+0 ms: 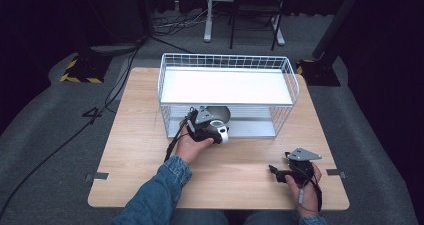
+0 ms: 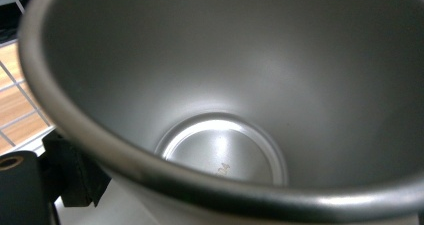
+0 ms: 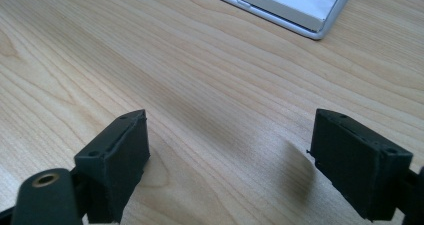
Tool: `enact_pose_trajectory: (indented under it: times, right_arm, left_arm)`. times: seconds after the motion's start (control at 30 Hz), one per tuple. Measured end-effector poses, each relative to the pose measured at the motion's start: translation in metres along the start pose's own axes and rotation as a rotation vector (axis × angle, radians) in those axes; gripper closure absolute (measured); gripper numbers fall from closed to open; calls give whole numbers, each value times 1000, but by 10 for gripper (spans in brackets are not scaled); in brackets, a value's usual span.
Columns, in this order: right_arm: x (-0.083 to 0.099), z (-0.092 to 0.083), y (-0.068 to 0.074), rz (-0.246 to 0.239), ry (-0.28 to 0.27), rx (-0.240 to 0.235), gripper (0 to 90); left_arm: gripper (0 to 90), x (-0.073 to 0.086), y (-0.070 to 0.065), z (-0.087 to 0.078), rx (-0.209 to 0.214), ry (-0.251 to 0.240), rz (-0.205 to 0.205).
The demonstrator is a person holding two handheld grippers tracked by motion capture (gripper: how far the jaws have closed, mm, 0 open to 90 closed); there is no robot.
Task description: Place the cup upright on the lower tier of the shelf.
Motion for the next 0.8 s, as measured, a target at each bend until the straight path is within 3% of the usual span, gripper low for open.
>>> enact_pose_trajectory:
  times: [0.07, 0.1, 0.13, 0.2, 0.23, 0.27, 0.3, 0.37, 0.47, 0.53, 0.73, 0.77, 0.8]
  right_arm:
    - [0, 0, 0, -1, 0, 0, 158]
    - [0, 0, 0, -3, 0, 0, 159]
    - [0, 0, 0, -4, 1, 1, 159]
    - [0, 0, 0, -5, 1, 1, 158]
    - [0, 0, 0, -6, 2, 0, 159]
    - [0, 0, 1, -6, 2, 0, 158]
    - [0, 0, 1, -6, 2, -1, 158]
    - [0, 0, 1, -7, 2, 0, 159]
    - [0, 0, 1, -9, 1, 1, 158]
    - [0, 0, 1, -10, 1, 2, 159]
    - [0, 0, 1, -14, 0, 5, 158]
    - [0, 0, 1, -14, 0, 6, 158]
    - [0, 0, 1, -14, 0, 6, 158]
  left_arm:
    - [77, -1, 2, 3, -5, -11, 5]
    - [77, -1, 2, 8, -6, -14, -29]
    - [77, -1, 2, 8, -6, -14, -29]
    - [77, -1, 2, 14, -24, -9, -72]
    - [77, -2, 7, 17, -40, -14, -38]
    - [77, -2, 8, 18, -44, -15, -44]
    - [77, -2, 7, 19, -71, -9, -85]
    - [77, -2, 10, 24, -68, -14, -66]
    - [77, 0, 12, 29, -79, -6, -78]
    - [77, 2, 16, 35, -84, -1, -55]
    - [76, 2, 17, 44, -78, 32, -57]
    - [76, 2, 16, 45, -52, 39, -60]
    - [75, 2, 16, 44, -70, 41, -70]
Point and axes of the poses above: each handheld gripper's, and its own axes: z roughly forward along the jaws, x roughly out of its underside, y roughly to its left, the point moved 4 cm from there along z, roughly forward along the jaws, and after that the axes turned 13 degrees about -x, right-handed, at the moved point
